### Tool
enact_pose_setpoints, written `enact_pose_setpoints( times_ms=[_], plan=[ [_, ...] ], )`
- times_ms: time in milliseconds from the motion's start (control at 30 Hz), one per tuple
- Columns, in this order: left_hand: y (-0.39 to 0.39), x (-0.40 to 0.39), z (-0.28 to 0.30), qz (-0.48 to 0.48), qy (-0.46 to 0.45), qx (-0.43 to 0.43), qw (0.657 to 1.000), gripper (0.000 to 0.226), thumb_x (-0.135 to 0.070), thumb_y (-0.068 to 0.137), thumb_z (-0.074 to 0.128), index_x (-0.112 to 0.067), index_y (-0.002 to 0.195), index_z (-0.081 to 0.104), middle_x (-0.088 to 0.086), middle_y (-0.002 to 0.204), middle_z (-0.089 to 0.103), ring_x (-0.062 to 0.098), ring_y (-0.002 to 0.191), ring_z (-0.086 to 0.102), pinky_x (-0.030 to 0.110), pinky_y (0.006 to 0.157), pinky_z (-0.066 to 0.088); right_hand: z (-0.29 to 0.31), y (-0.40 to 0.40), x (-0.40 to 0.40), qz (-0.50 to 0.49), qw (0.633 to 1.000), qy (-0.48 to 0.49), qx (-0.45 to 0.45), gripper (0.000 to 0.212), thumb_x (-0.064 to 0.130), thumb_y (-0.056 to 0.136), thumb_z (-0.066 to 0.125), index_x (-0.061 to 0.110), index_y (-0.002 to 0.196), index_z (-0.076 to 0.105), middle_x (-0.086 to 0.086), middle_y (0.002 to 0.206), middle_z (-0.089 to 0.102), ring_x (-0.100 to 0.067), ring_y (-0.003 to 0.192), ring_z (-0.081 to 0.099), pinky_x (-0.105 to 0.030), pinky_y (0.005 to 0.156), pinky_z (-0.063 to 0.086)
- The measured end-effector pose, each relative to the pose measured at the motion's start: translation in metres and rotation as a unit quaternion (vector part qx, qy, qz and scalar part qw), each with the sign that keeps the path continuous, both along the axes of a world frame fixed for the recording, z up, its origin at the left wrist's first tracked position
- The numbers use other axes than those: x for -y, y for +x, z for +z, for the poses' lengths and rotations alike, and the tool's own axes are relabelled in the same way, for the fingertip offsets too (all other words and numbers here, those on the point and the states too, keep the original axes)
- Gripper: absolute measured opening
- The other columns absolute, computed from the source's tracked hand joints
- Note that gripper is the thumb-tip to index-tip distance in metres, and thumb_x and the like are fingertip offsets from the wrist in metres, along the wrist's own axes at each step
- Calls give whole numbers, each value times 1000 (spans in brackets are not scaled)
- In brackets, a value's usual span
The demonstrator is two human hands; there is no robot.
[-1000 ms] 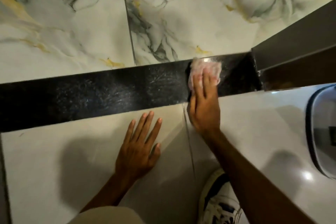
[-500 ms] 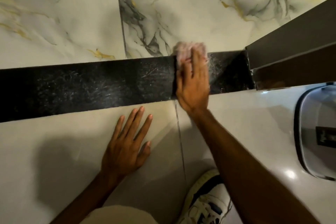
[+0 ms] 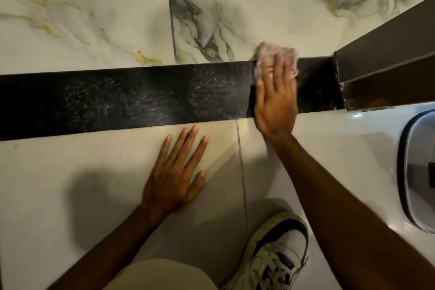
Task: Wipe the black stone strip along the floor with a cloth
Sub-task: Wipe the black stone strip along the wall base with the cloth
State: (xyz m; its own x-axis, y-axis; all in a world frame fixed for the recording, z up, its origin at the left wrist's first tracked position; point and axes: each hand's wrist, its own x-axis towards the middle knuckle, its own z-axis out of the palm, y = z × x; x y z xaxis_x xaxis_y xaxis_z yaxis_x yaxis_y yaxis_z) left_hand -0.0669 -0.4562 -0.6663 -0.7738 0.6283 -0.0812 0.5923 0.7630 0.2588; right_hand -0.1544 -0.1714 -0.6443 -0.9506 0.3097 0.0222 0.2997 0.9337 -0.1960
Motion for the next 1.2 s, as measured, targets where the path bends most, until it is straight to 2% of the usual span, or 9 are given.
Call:
enact_pose_setpoints(
  times_ms=[67, 200, 400, 500, 633, 767, 900, 1067, 1200],
  plan=[
    [0, 1, 3, -5, -5, 4, 1000, 73, -54, 110, 30, -18, 173, 23, 16, 182, 18, 33, 169, 16, 54, 139, 5, 2, 46, 3, 68, 998, 14, -1, 57, 37, 118, 25, 18, 172, 24, -11, 182, 17, -29, 171, 14, -53, 139, 22],
    [-1, -3, 8, 3, -13, 21, 1000, 74, -54, 109, 32, -18, 173, 22, 14, 182, 14, 31, 169, 15, 55, 138, 10, 11, 146, -20, -16, 997, 77, 21, 57, 37, 115, 36, 14, 167, 38, -16, 177, 30, -34, 166, 28, -54, 128, 42],
    [1, 0, -2, 7, 9, 11, 1000, 73, -53, 110, 27, -22, 174, 14, 10, 184, 9, 26, 171, 8, 48, 139, -3, 3, 32, -35, -93, 994, 49, 15, 64, 47, 117, 19, 18, 174, 16, -14, 183, 13, -33, 171, 10, -53, 138, 24],
    [2, -1, -5, 19, 13, 13, 1000, 73, -51, 109, 31, -19, 174, 17, 12, 183, 13, 27, 171, 9, 47, 140, -2, 0, -15, 8, -41, 999, 0, 9, 68, 58, 115, 15, 23, 173, 16, -7, 184, 11, -27, 171, 9, -51, 139, 23],
    [7, 5, 2, 5, -4, 23, 1000, 73, -50, 109, 33, -17, 173, 21, 14, 182, 18, 30, 169, 16, 45, 140, -1, 4, 62, 44, 105, 994, -20, 13, 63, 46, 116, 32, 18, 172, 25, -10, 182, 17, -26, 171, 12, -47, 141, 19],
    [21, 15, 6, 28, -26, 15, 999, 73, -49, 109, 35, -15, 173, 21, 12, 182, 16, 30, 169, 18, 49, 139, 10, 12, 110, 25, 8, 1000, 1, 28, 58, 34, 114, 41, 14, 168, 36, -19, 180, 22, -35, 169, 16, -55, 136, 29],
    [28, 16, -2, 62, -17, -4, 998, 75, -48, 110, 34, -12, 173, 16, 12, 183, 13, 27, 170, 11, 49, 140, 8, 11, 39, 40, -109, 994, 13, 13, 64, 47, 116, 25, 17, 173, 20, -19, 181, 15, -37, 169, 13, -56, 138, 25],
    [29, 18, -3, 103, -9, 5, 995, 76, -46, 108, 37, -13, 173, 17, 12, 183, 14, 27, 170, 11, 46, 140, 2, 0, -10, 88, 168, 986, -2, 16, 68, 53, 116, 22, 18, 174, 15, -12, 183, 3, -31, 171, 7, -46, 141, 5],
    [40, 30, 7, 112, -14, 25, 993, 74, -45, 107, 42, -18, 173, 22, 10, 183, 15, 29, 169, 16, 55, 137, 17, 9, 77, 67, 240, 970, 21, 26, 64, 45, 115, 37, 19, 172, 25, -13, 181, 19, -31, 170, 15, -51, 138, 26]
  ],
)
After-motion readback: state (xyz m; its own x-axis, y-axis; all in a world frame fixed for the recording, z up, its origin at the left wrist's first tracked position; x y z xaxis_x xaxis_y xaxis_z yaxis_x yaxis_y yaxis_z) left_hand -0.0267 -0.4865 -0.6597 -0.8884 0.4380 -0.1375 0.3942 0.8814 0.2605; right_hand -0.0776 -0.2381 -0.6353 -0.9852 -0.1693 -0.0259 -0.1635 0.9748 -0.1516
